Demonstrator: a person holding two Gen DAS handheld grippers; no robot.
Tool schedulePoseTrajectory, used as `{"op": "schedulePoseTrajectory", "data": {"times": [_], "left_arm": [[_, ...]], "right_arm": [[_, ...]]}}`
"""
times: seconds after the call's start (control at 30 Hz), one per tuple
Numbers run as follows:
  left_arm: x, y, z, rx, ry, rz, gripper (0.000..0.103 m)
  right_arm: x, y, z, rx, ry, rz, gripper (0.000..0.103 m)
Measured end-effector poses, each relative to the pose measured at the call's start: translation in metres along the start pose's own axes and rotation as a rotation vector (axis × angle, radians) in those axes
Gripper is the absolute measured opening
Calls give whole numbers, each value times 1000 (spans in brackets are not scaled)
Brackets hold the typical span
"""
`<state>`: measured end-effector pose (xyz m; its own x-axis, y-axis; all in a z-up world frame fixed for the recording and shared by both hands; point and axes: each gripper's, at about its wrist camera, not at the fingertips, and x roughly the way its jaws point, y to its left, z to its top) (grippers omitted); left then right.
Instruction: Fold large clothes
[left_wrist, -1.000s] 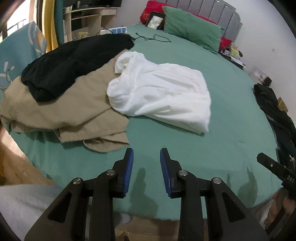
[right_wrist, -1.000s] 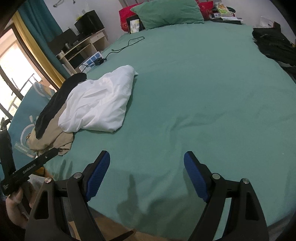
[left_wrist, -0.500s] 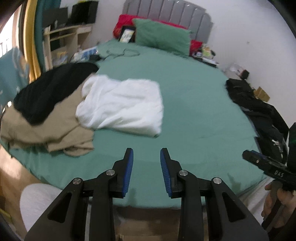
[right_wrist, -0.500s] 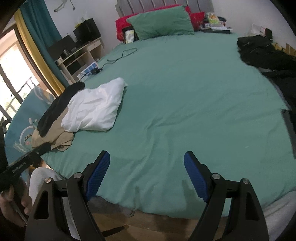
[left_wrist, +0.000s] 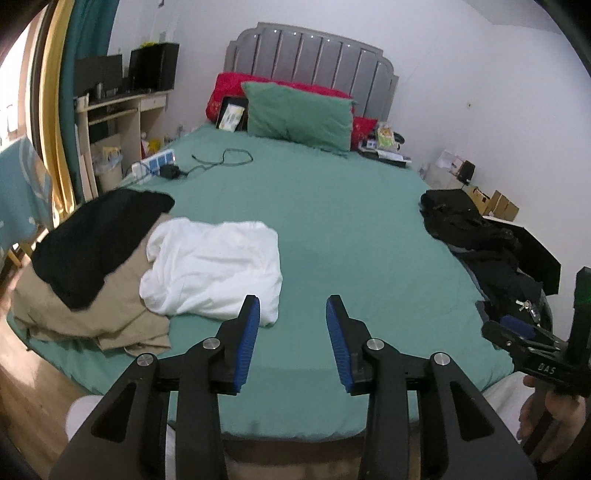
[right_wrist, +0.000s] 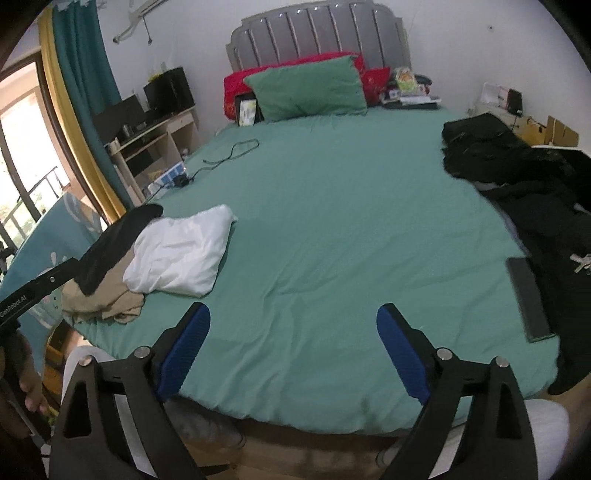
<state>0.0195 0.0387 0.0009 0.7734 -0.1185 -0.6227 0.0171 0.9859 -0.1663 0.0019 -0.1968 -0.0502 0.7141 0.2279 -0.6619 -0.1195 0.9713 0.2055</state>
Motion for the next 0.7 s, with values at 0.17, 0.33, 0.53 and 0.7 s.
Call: {"op": "schedulePoseTrajectory", "data": {"times": [0.17, 0.33, 0.53, 0.7], "left_arm": [[-13, -7, 15, 2, -44, 14, 43], [-30, -14, 30, 13, -102, 9, 45], [-52, -21, 44, 15, -180, 20, 57], [-68, -34, 56, 69, -222, 6, 60]], "right_arm": [[-23, -7, 12, -1, -56, -26, 97], [-49, -14, 27, 9, -128, -51, 97], [-77, -20, 40, 21, -196, -72, 97], [-98, -17, 51, 1, -243, -98, 100]]}}
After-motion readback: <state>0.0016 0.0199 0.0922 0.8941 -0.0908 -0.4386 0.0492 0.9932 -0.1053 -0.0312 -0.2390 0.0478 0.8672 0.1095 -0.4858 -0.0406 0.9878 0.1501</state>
